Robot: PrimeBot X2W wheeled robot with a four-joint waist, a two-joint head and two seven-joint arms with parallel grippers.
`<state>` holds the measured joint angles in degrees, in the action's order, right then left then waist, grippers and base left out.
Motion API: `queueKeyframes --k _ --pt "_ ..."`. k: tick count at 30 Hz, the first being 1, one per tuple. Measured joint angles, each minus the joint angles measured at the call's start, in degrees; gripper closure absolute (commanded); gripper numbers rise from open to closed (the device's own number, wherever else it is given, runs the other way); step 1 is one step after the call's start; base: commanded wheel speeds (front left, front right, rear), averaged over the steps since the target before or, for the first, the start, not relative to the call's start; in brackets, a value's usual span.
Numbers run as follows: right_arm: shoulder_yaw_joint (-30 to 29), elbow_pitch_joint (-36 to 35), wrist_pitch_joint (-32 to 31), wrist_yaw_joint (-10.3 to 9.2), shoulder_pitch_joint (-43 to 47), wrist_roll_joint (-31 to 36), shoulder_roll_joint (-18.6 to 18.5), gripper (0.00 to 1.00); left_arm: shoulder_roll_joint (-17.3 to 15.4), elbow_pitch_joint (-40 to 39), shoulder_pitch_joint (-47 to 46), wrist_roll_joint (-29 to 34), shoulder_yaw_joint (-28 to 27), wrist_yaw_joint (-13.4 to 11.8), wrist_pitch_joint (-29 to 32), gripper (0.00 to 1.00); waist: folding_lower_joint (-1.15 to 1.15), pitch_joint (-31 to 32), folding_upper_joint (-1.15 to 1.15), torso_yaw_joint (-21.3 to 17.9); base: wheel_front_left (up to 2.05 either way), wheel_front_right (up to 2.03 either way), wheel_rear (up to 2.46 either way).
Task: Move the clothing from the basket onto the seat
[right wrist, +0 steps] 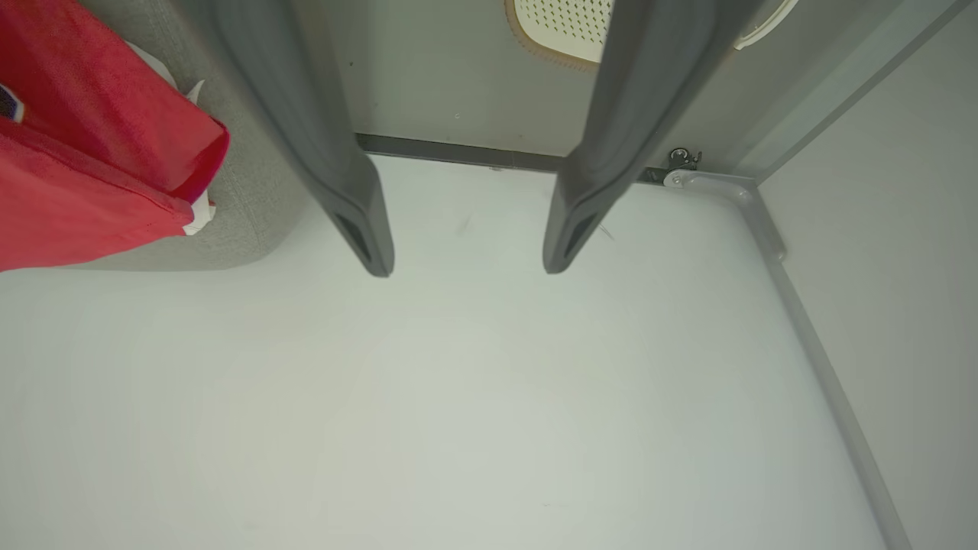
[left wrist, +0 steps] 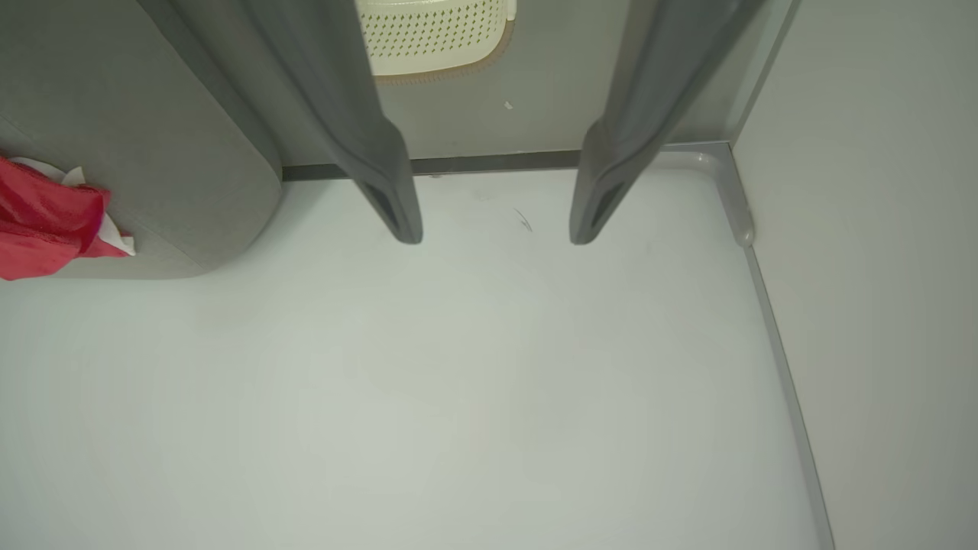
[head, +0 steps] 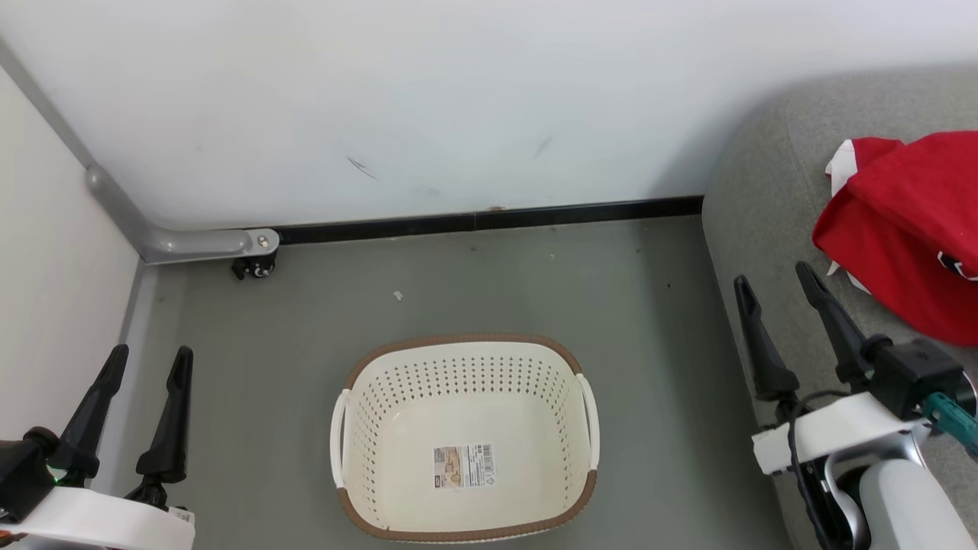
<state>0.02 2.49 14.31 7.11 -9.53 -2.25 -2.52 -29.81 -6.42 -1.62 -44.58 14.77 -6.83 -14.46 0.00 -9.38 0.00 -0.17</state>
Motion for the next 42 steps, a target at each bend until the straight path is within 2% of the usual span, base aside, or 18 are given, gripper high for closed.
queueKeyframes --k 4,8,22,42 --pt "-1.55 0.2 0.05 0.0 2.56 0.0 0.03 0.0 2.31 0.64 0.86 1.97 -1.9 0.79 -0.01 0.0 0.0 1.76 0.0 0.98 0.0 0.0 0.0" --pt "-2.45 -0.23 0.05 0.0 3.74 -0.32 0.1 0.0 3.16 1.62 1.83 3.18 -2.3 1.04 0.0 0.0 0.0 2.74 0.0 1.54 0.0 0.0 0.0" --pt "-5.75 -5.12 0.05 0.0 9.33 -0.75 0.24 0.0 7.91 4.17 5.28 8.33 -5.01 4.35 0.0 0.0 0.0 7.0 0.0 3.74 0.0 0.0 0.0" --pt "-7.93 -8.16 0.05 0.0 14.33 -0.77 0.42 0.0 11.8 6.86 7.99 13.05 -7.46 8.05 0.0 0.0 0.0 10.26 0.0 5.74 0.0 0.0 0.0"
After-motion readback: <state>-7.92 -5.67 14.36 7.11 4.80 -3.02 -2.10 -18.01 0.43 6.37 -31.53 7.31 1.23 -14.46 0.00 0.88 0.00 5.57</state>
